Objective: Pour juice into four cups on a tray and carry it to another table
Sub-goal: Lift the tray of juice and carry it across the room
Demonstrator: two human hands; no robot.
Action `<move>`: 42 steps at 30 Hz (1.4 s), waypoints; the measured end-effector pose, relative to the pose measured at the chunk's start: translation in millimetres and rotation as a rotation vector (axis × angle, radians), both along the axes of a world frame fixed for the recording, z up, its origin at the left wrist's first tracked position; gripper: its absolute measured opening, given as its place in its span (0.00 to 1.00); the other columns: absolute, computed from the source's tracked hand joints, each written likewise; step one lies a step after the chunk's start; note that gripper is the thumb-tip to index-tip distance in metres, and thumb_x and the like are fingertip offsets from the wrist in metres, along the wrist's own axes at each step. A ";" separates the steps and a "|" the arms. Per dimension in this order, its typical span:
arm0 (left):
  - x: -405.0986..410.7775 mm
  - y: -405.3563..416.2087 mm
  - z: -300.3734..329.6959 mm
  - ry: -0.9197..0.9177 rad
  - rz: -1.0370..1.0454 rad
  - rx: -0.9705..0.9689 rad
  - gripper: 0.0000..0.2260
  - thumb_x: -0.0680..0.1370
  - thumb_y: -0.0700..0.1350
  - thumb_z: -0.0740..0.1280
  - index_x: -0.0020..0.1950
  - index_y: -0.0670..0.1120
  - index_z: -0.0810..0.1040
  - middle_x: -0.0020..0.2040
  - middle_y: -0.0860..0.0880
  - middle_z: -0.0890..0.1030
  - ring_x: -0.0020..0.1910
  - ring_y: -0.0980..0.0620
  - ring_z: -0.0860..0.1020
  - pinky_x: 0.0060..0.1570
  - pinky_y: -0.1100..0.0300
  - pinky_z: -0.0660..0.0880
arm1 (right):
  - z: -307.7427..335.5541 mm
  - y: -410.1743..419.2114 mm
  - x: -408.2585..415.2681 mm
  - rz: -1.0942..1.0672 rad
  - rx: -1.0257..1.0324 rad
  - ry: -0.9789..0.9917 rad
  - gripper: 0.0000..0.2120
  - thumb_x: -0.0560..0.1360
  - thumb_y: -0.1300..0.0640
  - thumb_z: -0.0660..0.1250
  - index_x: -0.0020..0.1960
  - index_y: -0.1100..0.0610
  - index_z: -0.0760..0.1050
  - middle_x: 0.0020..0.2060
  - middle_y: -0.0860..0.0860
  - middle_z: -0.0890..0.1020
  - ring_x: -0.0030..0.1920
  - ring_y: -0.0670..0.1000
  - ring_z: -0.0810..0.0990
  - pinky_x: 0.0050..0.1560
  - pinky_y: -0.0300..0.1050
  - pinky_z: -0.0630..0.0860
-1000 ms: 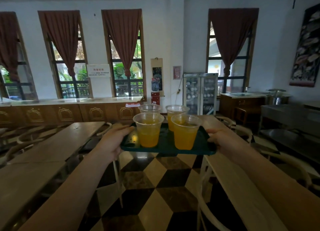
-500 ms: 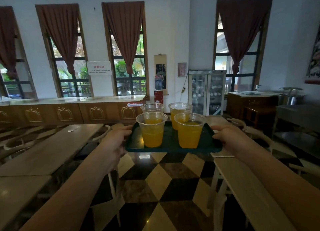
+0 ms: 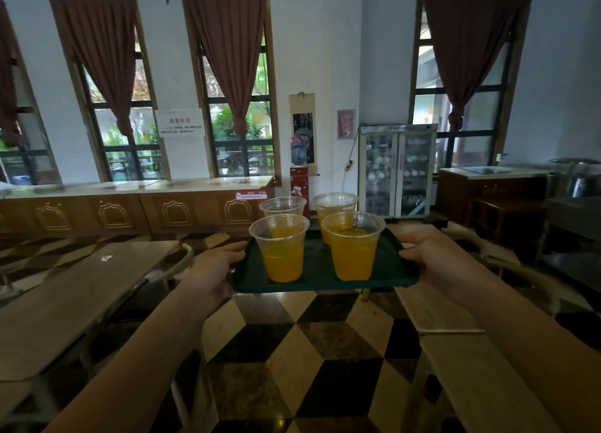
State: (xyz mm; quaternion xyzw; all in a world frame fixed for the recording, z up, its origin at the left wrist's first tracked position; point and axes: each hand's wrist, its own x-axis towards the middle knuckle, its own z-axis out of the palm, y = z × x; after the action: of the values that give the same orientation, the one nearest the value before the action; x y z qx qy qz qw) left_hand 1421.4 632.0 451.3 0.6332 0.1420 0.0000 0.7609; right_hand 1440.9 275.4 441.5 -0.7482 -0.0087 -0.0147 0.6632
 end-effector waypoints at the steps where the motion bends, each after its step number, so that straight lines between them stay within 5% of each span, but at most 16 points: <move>1: 14.7 -1.6 -1.4 -0.002 -0.001 0.001 0.12 0.84 0.38 0.61 0.61 0.48 0.83 0.57 0.47 0.80 0.52 0.45 0.78 0.38 0.48 0.78 | -2.8 -1.6 16.2 -0.001 -0.008 0.004 0.23 0.80 0.70 0.58 0.69 0.56 0.79 0.63 0.56 0.84 0.63 0.57 0.83 0.47 0.47 0.83; 8: 133.7 -0.1 -14.1 -0.003 -0.081 -0.047 0.12 0.84 0.38 0.60 0.60 0.49 0.82 0.63 0.44 0.80 0.62 0.41 0.78 0.48 0.48 0.79 | -23.5 -0.6 113.0 -0.106 0.006 0.047 0.22 0.78 0.67 0.61 0.68 0.54 0.80 0.63 0.58 0.84 0.61 0.59 0.83 0.48 0.51 0.82; 13: 235.9 11.1 -21.5 -0.034 -0.153 -0.080 0.12 0.84 0.39 0.61 0.61 0.48 0.82 0.61 0.44 0.82 0.58 0.43 0.80 0.49 0.49 0.80 | -16.7 26.4 178.9 -0.191 -0.028 0.031 0.22 0.81 0.70 0.56 0.53 0.53 0.85 0.53 0.54 0.88 0.56 0.55 0.84 0.49 0.52 0.79; 18: 336.4 17.6 -13.0 -0.070 -0.195 -0.063 0.13 0.84 0.39 0.61 0.60 0.49 0.82 0.59 0.46 0.81 0.56 0.45 0.79 0.43 0.51 0.79 | -14.8 40.2 270.9 -0.305 -0.037 0.092 0.25 0.80 0.71 0.58 0.73 0.55 0.76 0.68 0.59 0.79 0.63 0.61 0.81 0.61 0.61 0.80; 25: 448.9 17.7 -9.7 -0.061 -0.265 -0.065 0.12 0.85 0.40 0.59 0.56 0.50 0.81 0.57 0.44 0.80 0.58 0.42 0.78 0.52 0.47 0.79 | -7.3 56.5 355.4 -0.412 0.014 0.099 0.23 0.82 0.73 0.55 0.65 0.52 0.77 0.52 0.53 0.80 0.52 0.55 0.81 0.47 0.53 0.79; 31: 527.0 3.2 -18.3 -0.034 -0.312 -0.091 0.08 0.83 0.47 0.65 0.58 0.46 0.80 0.61 0.40 0.80 0.61 0.39 0.79 0.63 0.41 0.77 | -6.3 50.3 426.2 -0.499 0.022 0.113 0.24 0.82 0.72 0.55 0.73 0.56 0.75 0.65 0.60 0.77 0.56 0.57 0.80 0.44 0.51 0.79; 39: 639.9 -46.9 -25.2 -0.006 -0.323 -0.042 0.09 0.82 0.48 0.66 0.59 0.45 0.79 0.60 0.38 0.81 0.60 0.38 0.81 0.63 0.41 0.78 | -17.1 6.3 531.8 -0.497 0.042 0.124 0.23 0.83 0.69 0.57 0.75 0.56 0.72 0.56 0.54 0.75 0.46 0.51 0.77 0.38 0.47 0.76; 42: 679.6 -72.6 -21.4 -0.031 -0.315 -0.013 0.08 0.83 0.48 0.65 0.58 0.46 0.79 0.60 0.39 0.81 0.60 0.39 0.80 0.54 0.45 0.81 | -15.1 -18.2 576.5 -0.503 0.051 0.105 0.23 0.83 0.69 0.57 0.75 0.56 0.73 0.59 0.55 0.76 0.48 0.51 0.78 0.39 0.47 0.77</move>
State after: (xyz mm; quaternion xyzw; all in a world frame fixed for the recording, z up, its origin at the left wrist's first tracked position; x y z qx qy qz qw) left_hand 2101.0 559.4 429.9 0.6427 0.0294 -0.1106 0.7575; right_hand 2017.4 257.2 426.5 -0.7096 0.2122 -0.1406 0.6570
